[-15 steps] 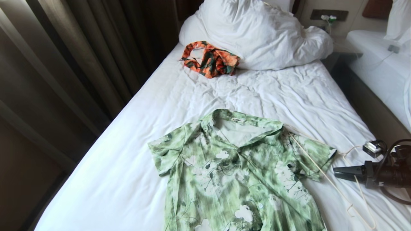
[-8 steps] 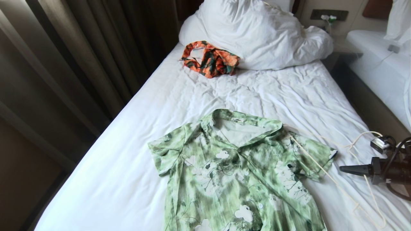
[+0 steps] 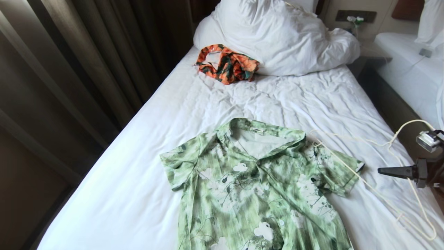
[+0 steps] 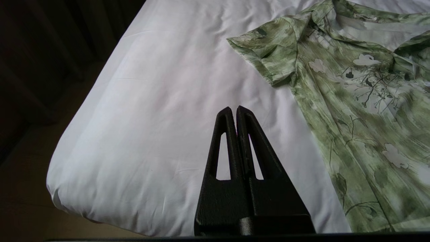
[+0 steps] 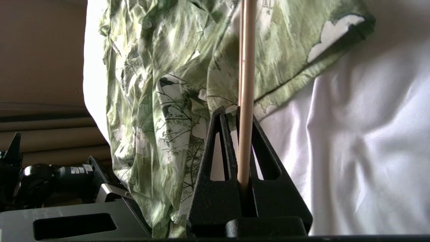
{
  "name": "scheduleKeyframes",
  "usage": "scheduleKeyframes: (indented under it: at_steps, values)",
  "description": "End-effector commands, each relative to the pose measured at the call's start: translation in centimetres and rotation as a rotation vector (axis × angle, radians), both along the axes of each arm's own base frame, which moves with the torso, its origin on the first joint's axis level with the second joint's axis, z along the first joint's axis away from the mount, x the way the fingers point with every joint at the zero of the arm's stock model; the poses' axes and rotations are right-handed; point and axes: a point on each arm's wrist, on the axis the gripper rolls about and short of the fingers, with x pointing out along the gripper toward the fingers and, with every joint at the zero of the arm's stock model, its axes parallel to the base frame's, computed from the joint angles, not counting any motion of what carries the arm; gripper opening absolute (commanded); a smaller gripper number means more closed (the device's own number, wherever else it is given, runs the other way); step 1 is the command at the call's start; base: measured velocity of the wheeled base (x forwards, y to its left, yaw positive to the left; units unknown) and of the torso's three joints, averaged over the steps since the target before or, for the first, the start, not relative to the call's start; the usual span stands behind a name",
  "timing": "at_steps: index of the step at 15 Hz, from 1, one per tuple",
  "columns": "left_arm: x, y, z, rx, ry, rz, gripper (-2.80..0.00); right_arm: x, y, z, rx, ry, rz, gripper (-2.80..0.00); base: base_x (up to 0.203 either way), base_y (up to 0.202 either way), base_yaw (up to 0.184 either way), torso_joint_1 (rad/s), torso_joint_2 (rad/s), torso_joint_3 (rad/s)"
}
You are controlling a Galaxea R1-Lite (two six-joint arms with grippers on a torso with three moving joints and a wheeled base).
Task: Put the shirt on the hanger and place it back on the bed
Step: Lift the shirt and hanger
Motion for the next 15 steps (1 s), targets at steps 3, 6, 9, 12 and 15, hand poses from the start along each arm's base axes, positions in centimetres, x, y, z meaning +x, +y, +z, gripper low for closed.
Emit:
scheduleKeyframes:
  at_steps: [3, 6, 9, 12, 15]
  values:
    - [0.0, 0.0, 0.0, -0.001, -0.001, 0.0, -2.8, -2.3, 1.4, 5.7, -0.098, -0.168, 0.017, -2.8, 0.0, 0.0, 0.0, 0.0, 0.0, 0.0]
    - [0.0, 0.0, 0.0, -0.001, -0.001, 0.0, -2.8, -4.0, 2.4, 8.3, -0.151, -0.251, 0.042, -2.8, 0.0, 0.0, 0.0, 0.0, 0.0, 0.0]
    - [0.0, 0.0, 0.0, -0.001, 0.0, 0.0, -2.8, -5.0, 3.8, 10.5, -0.192, -0.346, 0.086, -2.8, 0.0, 0.0, 0.0, 0.0, 0.0, 0.0]
    - [0.0, 0.0, 0.0, -0.001, -0.001, 0.0, -2.8, -5.1, 6.3, 12.9, -0.216, -0.438, 0.172, -2.8, 0.0, 0.0, 0.0, 0.0, 0.0, 0.0]
    - [0.0, 0.0, 0.0, -0.001, -0.001, 0.0, -2.8, -4.9, 9.6, 14.9, -0.221, -0.518, 0.291, -2.8, 0.0, 0.0, 0.0, 0.0, 0.0, 0.0]
